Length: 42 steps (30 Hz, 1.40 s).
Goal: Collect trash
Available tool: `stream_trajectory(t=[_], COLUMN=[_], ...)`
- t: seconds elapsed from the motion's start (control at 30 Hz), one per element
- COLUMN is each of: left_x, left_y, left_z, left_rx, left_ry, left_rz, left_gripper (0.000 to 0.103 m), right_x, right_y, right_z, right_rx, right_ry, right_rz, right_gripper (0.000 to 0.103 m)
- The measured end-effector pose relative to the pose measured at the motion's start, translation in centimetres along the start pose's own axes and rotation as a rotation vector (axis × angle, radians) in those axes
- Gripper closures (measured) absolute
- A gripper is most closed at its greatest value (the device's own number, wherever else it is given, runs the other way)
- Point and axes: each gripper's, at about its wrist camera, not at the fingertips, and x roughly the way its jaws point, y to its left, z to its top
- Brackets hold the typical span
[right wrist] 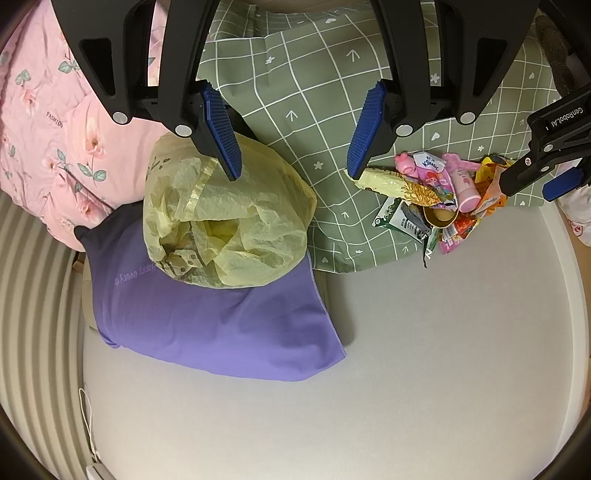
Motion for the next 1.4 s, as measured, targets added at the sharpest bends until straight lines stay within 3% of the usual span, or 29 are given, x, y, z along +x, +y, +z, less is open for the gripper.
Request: stream_trajectory(t=[0.47, 0.67, 0.83, 1.07, 1.23, 1.4], left_x=[2.3, 6.1, 10.2, 15.4, 17.0, 17.4], left_y=[2.1, 6.2, 10.8, 18.9, 22.5, 23.5], left_z=[0.4, 1.7, 3.3, 4.0, 3.4, 2.1], left_rx=[-0.017, -0.051, -0.066, -0.19, -0.252, -0.276], left_ry=[0.005, 0.032, 0.069, 0.162, 0.212, 0.237], left_rz=[-0.011, -0.053, -0.006, 0.04, 0.02, 0.017], left_gripper=[0.013, 0.013, 0.009, 0.009, 0.009, 0.009], right_x=[2.0, 5.8, 9.8, 15.1, 17.5, 19.3], right_y=[0.1, 1.6, 3.9, 8.2, 11.0, 12.2], right_z=[0.7, 1.6, 2.7, 4.3, 4.4, 2.8], right_rx=[-0.002, -0.022, -0.048, -0.114, -0.192, -0.306], right_ry=[0.012, 0.056, 0.089, 0.142, 0.192, 0.247], right_rz=[0.012, 0.07, 0.101, 0.147, 0.272, 0.329], right_gripper=[0.047, 0.047, 0.047, 0.047, 0.047, 0.047])
